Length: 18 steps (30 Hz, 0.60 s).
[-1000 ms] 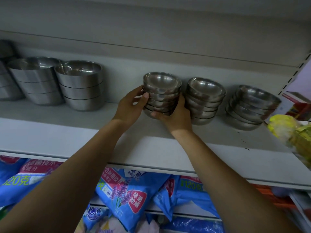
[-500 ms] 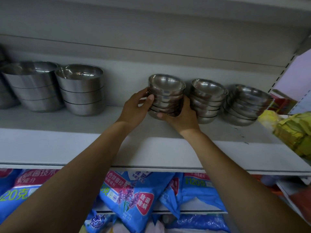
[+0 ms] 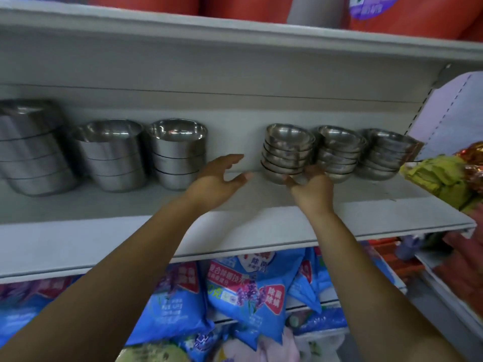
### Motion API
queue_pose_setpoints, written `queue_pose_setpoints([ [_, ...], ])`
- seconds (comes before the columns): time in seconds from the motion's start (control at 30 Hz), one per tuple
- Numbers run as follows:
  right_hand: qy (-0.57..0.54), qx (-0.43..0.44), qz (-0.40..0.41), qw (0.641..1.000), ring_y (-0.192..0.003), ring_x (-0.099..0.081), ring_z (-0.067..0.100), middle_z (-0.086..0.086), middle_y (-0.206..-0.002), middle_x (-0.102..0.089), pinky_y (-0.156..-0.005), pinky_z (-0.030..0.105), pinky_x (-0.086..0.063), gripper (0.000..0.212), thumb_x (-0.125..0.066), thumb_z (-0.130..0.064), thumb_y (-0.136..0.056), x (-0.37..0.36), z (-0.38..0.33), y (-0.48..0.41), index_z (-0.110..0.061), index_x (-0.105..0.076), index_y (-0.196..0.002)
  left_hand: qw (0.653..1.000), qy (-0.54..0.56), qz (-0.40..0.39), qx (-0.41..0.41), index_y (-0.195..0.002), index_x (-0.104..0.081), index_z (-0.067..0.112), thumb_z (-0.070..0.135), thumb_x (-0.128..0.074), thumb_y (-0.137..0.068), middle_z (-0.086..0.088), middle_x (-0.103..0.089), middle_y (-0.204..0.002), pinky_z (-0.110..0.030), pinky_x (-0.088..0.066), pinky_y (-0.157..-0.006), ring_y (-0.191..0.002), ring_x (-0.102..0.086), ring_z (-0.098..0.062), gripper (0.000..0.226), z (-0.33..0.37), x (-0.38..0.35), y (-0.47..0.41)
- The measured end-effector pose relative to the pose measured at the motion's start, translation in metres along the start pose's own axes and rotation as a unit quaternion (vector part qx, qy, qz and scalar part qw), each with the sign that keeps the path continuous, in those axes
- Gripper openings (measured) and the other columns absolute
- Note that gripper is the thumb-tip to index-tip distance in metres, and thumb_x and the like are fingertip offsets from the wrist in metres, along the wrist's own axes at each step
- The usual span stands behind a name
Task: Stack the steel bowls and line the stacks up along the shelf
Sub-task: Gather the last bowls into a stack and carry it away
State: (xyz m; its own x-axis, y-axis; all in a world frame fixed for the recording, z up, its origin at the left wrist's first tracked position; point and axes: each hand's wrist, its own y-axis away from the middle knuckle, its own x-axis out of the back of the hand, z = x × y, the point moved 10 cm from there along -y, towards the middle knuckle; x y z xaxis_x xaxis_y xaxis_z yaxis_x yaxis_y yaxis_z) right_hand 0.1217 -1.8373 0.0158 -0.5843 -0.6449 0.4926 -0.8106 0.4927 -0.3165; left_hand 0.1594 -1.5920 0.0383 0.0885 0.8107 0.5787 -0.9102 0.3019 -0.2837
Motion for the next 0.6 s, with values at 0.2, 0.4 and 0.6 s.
queue_pose_setpoints([
  [0.2,0.021,0.016,-0.023,0.999,-0.128,-0.055,0.031,0.016,-0.137,-0.061,-0.093,0.028,-0.042,0.061,-0.079,-0.037,-0.086,-0.04,-0.063,0.092,-0.003,-0.058,-0.132,0.989,-0.144,0.018,-0.032,-0.146,-0.051,0.023,0.042,-0.065,-0.095,-0.001,-0.056,-0.146,-0.017,-0.034,-0.095,-0.134,-0.052,-0.02,0.056,-0.014,0.102,0.078],
  [0.4,-0.057,0.05,-0.069,0.995,-0.135,-0.051,0.018,0.002,-0.145,-0.057,-0.099,0.018,-0.034,0.063,-0.076,-0.042,-0.088,-0.107,-0.144,0.185,-0.015,-0.056,-0.141,0.978,-0.199,0.064,-0.017,-0.14,-0.057,0.017,0.038,-0.072,-0.09,-0.007,-0.062,-0.138,-0.024,-0.035,-0.103,-0.13,-0.055,-0.026,0.056,-0.069,0.204,0.167],
  [0.6,-0.056,0.135,-0.148,0.978,-0.134,-0.052,0.018,0.001,-0.142,-0.06,-0.107,0.024,-0.039,0.06,-0.076,-0.042,-0.087,-0.191,-0.236,0.27,-0.019,-0.058,-0.139,0.959,-0.233,0.149,0.062,-0.136,-0.061,0.014,0.046,-0.07,-0.088,-0.008,-0.064,-0.135,-0.032,-0.04,-0.104,-0.126,-0.057,-0.029,0.058,-0.132,0.308,0.262],
])
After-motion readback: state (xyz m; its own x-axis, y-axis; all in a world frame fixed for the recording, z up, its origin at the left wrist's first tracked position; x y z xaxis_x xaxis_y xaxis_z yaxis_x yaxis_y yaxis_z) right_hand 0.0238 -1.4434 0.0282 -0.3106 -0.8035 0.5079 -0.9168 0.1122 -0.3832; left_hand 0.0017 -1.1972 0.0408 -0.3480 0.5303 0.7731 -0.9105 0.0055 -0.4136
